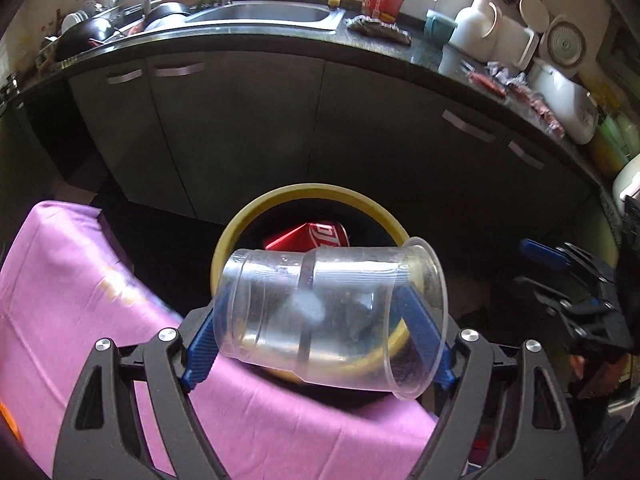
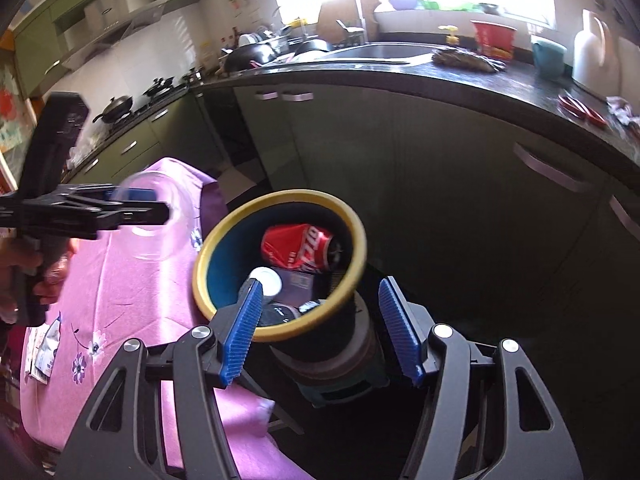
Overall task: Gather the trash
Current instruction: 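Carry the clear plastic cup over the bin and open the left gripper, then grasp the blue-capped white tube with the right gripper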
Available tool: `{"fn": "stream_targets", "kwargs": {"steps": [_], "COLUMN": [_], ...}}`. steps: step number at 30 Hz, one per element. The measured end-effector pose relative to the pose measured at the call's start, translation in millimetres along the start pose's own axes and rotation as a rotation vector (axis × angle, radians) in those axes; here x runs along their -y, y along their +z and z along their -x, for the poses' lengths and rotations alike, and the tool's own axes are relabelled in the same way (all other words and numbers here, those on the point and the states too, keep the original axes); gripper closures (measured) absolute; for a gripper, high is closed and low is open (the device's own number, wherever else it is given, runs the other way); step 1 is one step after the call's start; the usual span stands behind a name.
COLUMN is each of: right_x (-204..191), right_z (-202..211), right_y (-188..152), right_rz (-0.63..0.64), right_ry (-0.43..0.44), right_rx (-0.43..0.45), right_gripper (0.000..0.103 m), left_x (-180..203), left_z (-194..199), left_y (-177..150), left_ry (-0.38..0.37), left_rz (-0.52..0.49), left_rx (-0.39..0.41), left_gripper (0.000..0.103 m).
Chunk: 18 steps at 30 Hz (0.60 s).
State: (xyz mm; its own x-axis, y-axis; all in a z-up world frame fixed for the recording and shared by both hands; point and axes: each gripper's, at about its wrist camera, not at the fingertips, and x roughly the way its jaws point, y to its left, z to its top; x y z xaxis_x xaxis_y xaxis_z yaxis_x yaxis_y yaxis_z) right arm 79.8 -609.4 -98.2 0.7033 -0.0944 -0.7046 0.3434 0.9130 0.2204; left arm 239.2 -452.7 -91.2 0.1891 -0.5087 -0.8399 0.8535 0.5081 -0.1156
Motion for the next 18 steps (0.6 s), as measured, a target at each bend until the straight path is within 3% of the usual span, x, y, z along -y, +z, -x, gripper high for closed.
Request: {"fn": "stream_targets", "kwargs": {"steps": [4, 7, 15, 18], "right_x": [17, 22, -4, -30], "right_z": [5, 5, -11, -16], "right_y": [-8, -11, -7, -4], "right_rz": [-0.035, -0.040, 0.011, 0.069], "right_ry": [-0.005, -0.001, 0.044, 0.086], "right_rx": [-0.008, -0.014, -0.044, -0.061], "right_gripper": [0.040, 0.038, 0.038, 0.038], "left_x": [7, 5, -23, -48], "left_z": [-39, -35, 73, 133], "left_y": [14, 15, -20, -59], "left_ry": [0.025, 0.002, -0.048, 0.007], "left_rz": [0.020, 0.054, 0.132, 0.184], "left_rx": [-0.061, -0.059, 0.092, 0.161], "left_gripper": [0.023, 0.022, 0.015, 0.014]}}
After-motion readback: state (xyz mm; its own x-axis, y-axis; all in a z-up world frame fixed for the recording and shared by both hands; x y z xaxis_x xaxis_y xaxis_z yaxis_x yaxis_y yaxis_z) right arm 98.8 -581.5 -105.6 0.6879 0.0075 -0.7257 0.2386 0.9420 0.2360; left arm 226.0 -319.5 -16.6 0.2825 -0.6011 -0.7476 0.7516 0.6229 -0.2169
